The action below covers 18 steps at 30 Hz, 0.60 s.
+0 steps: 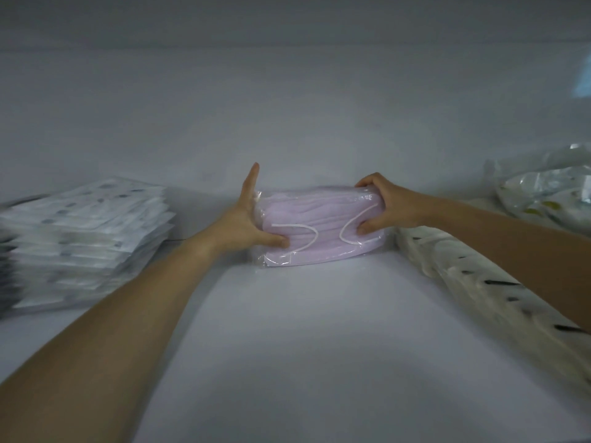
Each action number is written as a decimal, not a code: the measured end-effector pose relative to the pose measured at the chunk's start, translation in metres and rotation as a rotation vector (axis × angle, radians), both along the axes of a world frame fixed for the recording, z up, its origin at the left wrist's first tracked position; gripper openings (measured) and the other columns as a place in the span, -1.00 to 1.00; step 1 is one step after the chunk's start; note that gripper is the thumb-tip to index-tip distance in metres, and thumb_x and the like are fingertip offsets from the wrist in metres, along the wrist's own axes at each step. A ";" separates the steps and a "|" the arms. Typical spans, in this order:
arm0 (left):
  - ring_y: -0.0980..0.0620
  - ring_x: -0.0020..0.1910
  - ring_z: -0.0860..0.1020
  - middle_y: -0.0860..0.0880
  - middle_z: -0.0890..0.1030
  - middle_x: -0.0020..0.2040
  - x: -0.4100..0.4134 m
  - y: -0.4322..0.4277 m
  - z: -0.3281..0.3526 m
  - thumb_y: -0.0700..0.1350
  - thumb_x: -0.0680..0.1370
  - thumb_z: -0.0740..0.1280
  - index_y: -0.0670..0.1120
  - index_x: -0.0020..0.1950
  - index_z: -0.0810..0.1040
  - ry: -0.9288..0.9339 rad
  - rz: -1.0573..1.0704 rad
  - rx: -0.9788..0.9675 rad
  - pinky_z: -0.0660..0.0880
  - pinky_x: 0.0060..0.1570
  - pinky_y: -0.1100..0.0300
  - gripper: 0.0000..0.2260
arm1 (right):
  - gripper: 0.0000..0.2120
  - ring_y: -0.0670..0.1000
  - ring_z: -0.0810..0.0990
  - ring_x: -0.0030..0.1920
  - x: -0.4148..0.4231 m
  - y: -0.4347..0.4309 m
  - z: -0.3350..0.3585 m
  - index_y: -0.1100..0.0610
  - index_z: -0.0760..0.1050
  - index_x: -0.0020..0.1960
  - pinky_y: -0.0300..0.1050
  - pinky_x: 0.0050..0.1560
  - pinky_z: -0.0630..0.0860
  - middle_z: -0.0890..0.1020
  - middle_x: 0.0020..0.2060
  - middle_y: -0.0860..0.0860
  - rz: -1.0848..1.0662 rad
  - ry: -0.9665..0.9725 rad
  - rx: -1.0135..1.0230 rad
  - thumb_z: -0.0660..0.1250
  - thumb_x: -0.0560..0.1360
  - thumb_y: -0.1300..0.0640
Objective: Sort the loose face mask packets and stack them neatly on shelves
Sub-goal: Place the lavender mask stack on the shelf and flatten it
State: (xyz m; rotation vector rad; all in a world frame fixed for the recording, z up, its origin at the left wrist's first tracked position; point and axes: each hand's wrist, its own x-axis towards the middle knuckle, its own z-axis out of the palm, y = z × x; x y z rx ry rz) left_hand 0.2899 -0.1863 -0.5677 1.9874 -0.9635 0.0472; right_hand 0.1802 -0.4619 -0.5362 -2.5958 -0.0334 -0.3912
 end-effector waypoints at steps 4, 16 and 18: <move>0.26 0.43 0.14 0.05 0.04 0.50 -0.002 -0.005 -0.003 -0.23 0.25 0.60 0.13 0.51 -0.32 0.109 0.050 -0.164 0.16 0.39 0.27 0.23 | -0.26 -0.03 0.45 0.10 -0.001 0.004 -0.001 0.03 0.22 0.34 -0.26 0.02 0.37 0.43 0.14 -0.03 -0.001 -0.012 0.069 0.55 0.30 0.12; 0.06 0.35 0.38 0.02 0.22 0.48 -0.006 -0.010 0.002 -0.26 0.30 0.55 0.01 0.56 -0.14 0.331 0.063 -0.364 0.40 0.29 0.10 0.08 | -0.27 -0.02 0.46 0.15 -0.008 0.007 0.020 0.02 0.26 0.37 -0.23 0.11 0.38 0.43 0.19 -0.02 -0.006 -0.033 0.174 0.54 0.30 0.13; 0.00 0.35 0.40 -0.02 0.28 0.47 -0.008 -0.008 0.005 -0.23 0.19 0.61 0.04 0.55 -0.05 0.388 0.039 -0.396 0.39 0.32 0.00 0.12 | -0.20 -0.04 0.41 0.18 -0.008 0.005 0.024 -0.04 0.21 0.41 -0.27 0.11 0.35 0.38 0.27 0.02 -0.009 -0.054 0.213 0.54 0.29 0.08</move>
